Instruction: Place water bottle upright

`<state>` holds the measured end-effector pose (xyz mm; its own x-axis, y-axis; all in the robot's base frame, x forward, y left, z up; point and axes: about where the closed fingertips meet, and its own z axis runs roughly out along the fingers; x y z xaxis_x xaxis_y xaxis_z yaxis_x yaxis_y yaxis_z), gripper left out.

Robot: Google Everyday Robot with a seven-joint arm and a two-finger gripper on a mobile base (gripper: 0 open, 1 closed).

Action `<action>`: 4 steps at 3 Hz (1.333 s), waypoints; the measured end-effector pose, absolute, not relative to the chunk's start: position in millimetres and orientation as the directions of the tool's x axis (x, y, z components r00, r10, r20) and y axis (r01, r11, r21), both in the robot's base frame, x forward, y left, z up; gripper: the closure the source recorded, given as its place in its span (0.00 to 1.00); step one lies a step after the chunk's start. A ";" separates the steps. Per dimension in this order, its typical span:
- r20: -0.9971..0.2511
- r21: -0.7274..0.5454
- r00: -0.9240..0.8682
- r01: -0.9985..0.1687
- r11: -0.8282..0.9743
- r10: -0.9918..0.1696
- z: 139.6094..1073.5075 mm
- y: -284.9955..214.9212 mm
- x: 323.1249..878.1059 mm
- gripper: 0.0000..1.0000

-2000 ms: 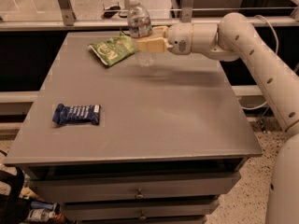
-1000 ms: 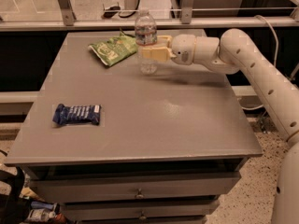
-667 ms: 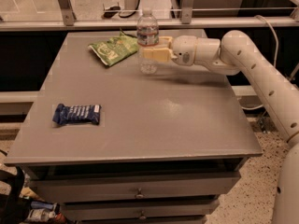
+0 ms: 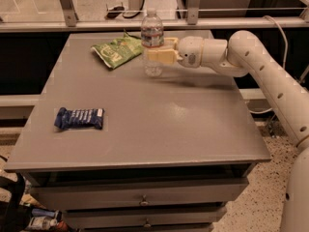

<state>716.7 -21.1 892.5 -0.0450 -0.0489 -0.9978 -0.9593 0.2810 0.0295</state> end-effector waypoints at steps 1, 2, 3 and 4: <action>-0.998 0.030 -0.045 -0.959 0.281 -0.049 892.6 -20.9 716.7 0.67; -0.998 0.030 -0.045 -0.959 0.281 -0.049 892.7 -20.8 716.7 0.43; -0.998 0.030 -0.045 -0.960 0.278 -0.049 892.8 -19.0 716.5 0.10; -0.998 0.030 -0.045 -0.961 0.275 -0.048 892.8 -16.8 716.2 0.00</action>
Offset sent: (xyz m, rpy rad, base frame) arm 0.0000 0.0001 0.0001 0.0000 0.0000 0.0002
